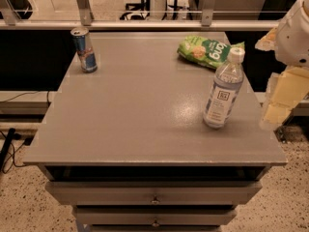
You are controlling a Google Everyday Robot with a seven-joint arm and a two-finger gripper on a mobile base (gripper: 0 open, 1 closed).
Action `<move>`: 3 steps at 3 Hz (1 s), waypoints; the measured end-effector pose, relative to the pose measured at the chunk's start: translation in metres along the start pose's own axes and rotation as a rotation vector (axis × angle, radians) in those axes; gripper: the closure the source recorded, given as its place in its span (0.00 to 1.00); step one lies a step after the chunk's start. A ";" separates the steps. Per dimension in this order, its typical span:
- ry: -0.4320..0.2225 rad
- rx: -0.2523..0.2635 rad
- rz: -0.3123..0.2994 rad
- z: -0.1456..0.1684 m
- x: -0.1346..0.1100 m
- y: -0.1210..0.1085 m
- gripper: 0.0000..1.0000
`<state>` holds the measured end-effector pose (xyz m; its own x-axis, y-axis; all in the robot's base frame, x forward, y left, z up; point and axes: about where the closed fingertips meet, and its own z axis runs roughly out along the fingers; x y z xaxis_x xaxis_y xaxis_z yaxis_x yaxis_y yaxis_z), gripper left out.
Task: Knock blue plastic bottle over
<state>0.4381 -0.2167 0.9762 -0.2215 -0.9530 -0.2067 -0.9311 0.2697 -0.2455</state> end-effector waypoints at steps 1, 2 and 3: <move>-0.005 0.001 0.001 0.000 -0.001 0.000 0.00; -0.055 0.010 0.016 0.004 -0.005 -0.001 0.00; -0.185 0.023 0.062 0.018 -0.007 -0.009 0.00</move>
Offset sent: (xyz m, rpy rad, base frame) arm 0.0068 0.0094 -0.0092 0.1136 -0.0258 -0.0069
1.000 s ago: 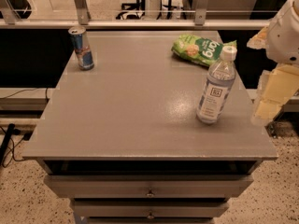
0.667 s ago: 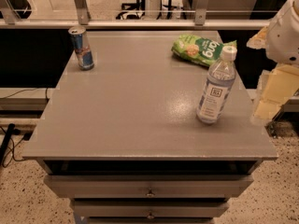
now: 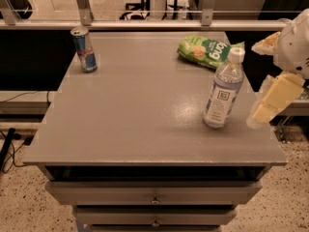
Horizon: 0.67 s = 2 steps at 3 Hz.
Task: Knock blue plastic bottle over
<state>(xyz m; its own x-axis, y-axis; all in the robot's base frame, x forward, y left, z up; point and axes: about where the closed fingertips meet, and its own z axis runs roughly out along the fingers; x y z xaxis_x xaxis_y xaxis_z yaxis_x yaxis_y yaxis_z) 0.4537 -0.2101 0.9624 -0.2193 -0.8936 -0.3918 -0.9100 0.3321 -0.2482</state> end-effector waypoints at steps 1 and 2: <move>-0.108 0.011 0.060 0.018 0.000 -0.007 0.00; -0.207 0.019 0.114 0.042 0.002 -0.018 0.00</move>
Offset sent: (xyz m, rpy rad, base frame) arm 0.0579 0.0029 -0.0588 0.3654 -0.0840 -0.0962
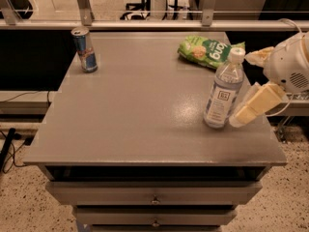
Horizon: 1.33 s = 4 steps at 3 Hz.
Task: Knock blue plastic bottle over
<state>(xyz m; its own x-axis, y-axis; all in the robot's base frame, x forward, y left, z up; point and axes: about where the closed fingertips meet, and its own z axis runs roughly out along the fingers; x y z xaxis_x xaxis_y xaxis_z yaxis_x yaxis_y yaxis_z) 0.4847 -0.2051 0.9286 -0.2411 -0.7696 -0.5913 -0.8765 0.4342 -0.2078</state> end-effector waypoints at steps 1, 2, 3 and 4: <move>-0.085 -0.011 0.040 0.021 0.003 -0.011 0.00; -0.165 -0.028 0.071 0.040 -0.005 -0.021 0.00; -0.229 -0.046 0.078 0.058 -0.033 -0.026 0.00; -0.294 -0.103 0.063 0.096 -0.095 -0.025 0.00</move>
Offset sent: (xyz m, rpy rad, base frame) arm 0.0609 0.0237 -0.0331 0.2930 -0.0255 -0.0086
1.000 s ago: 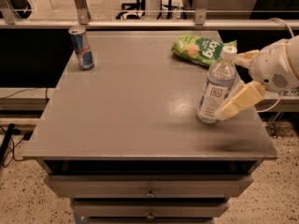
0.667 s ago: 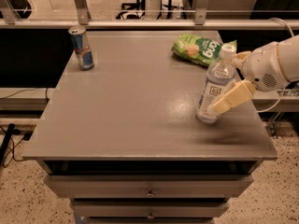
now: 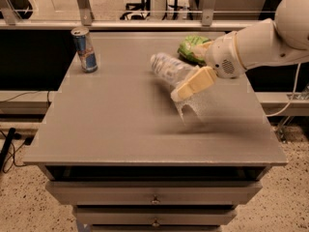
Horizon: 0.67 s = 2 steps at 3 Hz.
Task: Knock blue plastic bottle over
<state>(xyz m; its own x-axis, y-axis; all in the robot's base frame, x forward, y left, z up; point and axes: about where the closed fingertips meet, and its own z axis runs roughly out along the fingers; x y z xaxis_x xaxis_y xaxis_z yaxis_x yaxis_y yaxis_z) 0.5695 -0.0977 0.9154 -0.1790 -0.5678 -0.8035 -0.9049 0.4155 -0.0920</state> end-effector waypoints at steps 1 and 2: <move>0.002 0.016 -0.002 0.002 -0.004 -0.006 0.00; 0.008 0.076 0.008 -0.030 0.005 -0.020 0.00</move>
Offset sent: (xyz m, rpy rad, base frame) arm 0.0067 -0.0485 0.0208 -0.0418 -0.0522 -0.1107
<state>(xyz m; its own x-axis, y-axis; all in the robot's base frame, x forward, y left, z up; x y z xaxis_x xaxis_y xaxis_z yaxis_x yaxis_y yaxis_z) 0.5747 -0.1300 0.9307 -0.1891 -0.5697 -0.7998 -0.8717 0.4723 -0.1303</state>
